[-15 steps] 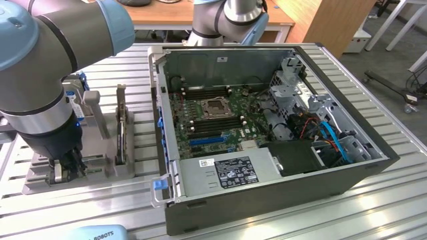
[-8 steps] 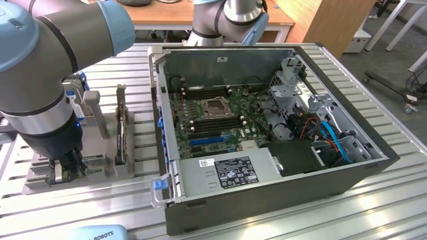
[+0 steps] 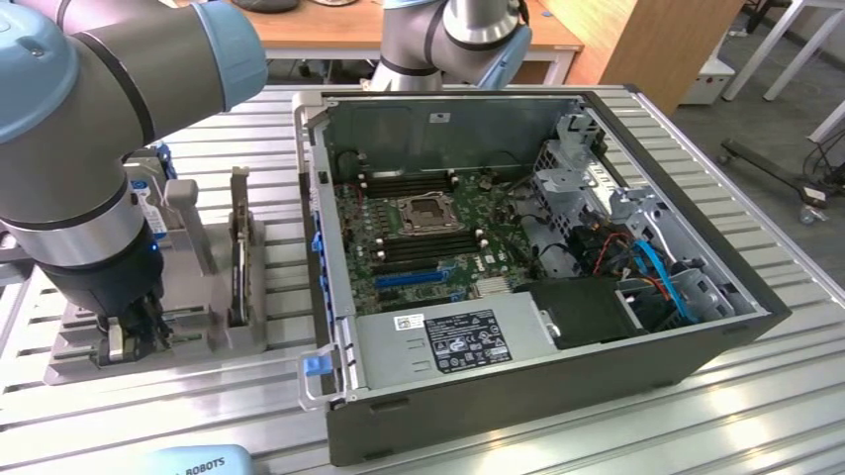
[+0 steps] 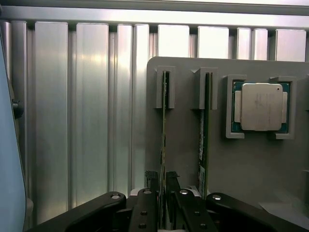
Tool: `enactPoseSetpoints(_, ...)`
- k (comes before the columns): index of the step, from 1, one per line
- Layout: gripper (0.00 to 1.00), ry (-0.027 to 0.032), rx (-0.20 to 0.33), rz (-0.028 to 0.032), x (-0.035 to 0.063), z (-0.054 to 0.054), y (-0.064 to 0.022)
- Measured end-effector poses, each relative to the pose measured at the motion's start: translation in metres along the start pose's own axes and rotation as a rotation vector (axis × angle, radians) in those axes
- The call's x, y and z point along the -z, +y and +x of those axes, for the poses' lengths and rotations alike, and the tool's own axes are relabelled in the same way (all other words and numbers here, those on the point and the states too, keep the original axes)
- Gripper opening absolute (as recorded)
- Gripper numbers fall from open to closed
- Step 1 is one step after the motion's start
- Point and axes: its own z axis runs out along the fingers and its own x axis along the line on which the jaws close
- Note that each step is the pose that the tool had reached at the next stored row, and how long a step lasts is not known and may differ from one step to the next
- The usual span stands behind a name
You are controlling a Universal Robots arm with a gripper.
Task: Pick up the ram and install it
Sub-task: 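Pick up the ram and move it above insertion slot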
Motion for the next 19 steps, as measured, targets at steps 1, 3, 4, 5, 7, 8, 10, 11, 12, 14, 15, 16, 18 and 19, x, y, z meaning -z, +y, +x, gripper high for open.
enactPoseSetpoints(1,0.21,0.0,0.0,0.0,0.0,0.0,0.0)
enactPoseSetpoints(3,0.21,0.0,0.0,0.0,0.0,0.0,0.0)
enactPoseSetpoints(4,0.21,0.0,0.0,0.0,0.0,0.0,0.0)
enactPoseSetpoints(5,0.2,0.0,0.0,0.0,0.0,0.0,0.0)
enactPoseSetpoints(7,0.13,-0.0001,0.0,0.0,0.0,0.0,0.0)
enactPoseSetpoints(8,0.13,0.0,0.0,0.0,0.0,0.0,0.0)
enactPoseSetpoints(10,0.11,0.0,0.0,0.0,0.0,0.0,0.0)
enactPoseSetpoints(11,0.11,0.0,0.0,0.0,0.0,0.0,0.0)
enactPoseSetpoints(12,0.11,0.0,0.0,0.0,0.0,0.0,0.0)
enactPoseSetpoints(14,0.11,0.0,0.0,0.0,0.0,0.0,0.0)
enactPoseSetpoints(15,0.11,0.0,0.0,0.0,0.0,0.0,0.0)
enactPoseSetpoints(16,0.11,0.0,0.0,0.0,0.0,0.0,0.0)
enactPoseSetpoints(18,0.11,0.0,0.0,0.0,0.0,0.0,0.0)
enactPoseSetpoints(19,0.11,0.0,0.0,0.0,0.0,0.0,0.0)
